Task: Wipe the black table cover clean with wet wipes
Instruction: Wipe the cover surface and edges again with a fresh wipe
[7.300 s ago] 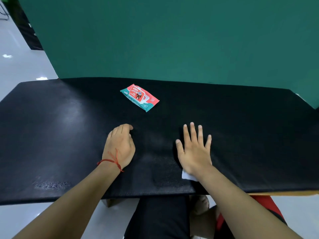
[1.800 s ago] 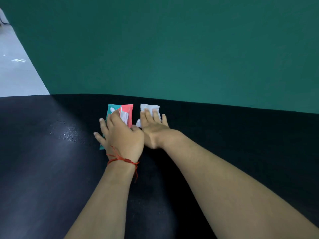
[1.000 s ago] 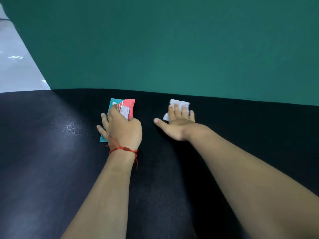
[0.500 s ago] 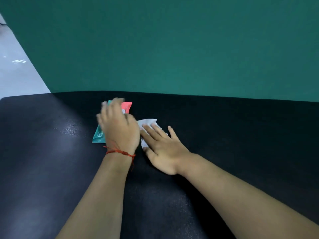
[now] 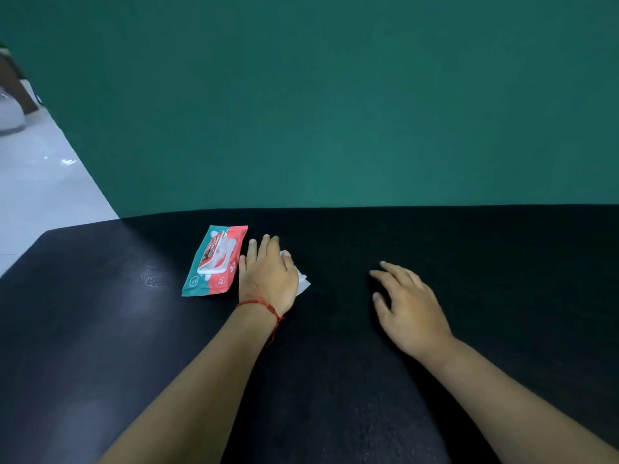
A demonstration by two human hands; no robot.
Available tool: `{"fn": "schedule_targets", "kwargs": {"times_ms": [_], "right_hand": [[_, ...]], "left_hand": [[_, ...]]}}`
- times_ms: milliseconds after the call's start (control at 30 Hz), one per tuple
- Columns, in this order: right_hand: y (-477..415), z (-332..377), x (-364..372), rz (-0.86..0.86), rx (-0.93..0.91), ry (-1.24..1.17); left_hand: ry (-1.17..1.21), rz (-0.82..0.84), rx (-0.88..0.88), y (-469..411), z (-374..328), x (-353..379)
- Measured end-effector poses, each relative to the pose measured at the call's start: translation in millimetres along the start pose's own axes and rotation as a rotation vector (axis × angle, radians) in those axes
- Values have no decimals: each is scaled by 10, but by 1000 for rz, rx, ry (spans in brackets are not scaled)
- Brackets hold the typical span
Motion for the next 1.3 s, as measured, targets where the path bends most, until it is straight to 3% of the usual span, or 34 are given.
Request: {"fn": "schedule_targets", "kwargs": {"times_ms": [67,167,267,467,567,700,1000,1167,1300], "right_hand": [[58,-186,0,45,124,73],[66,-129,30,53,132,118],[38,-123,12,32,137,110],[41,-158,47,23,133,133],[57,-155,29,27,131,117],[57,-131,33,41,121,125],[22,-100,54,42,113,153],[22,-126,49,43,117,165],[41,-131,42,43,116,145]], "left_hand": [[-175,89,-106,-53,-55,127],[-314,202,-233,-92,-76,385],[-384,201,-131,-202,-146,501],[-354,454,217,164,-600,820],[-346,450,272,541,-427,684],[-344,386,208,661,-16,332],[-387,298,47,-140,122,243],[-355,415,209,229,-271,556],[-340,450,330,1018,-190,345]]}}
Point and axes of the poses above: each hand's wrist, its own y-axis away from the middle knuckle, its own x-axis out of the palm, z = x × y, the point moved 4 cm from there along -y, towards the middle knuckle, and after that the axes turned 9 degrees about y, right-handed, at the moved point
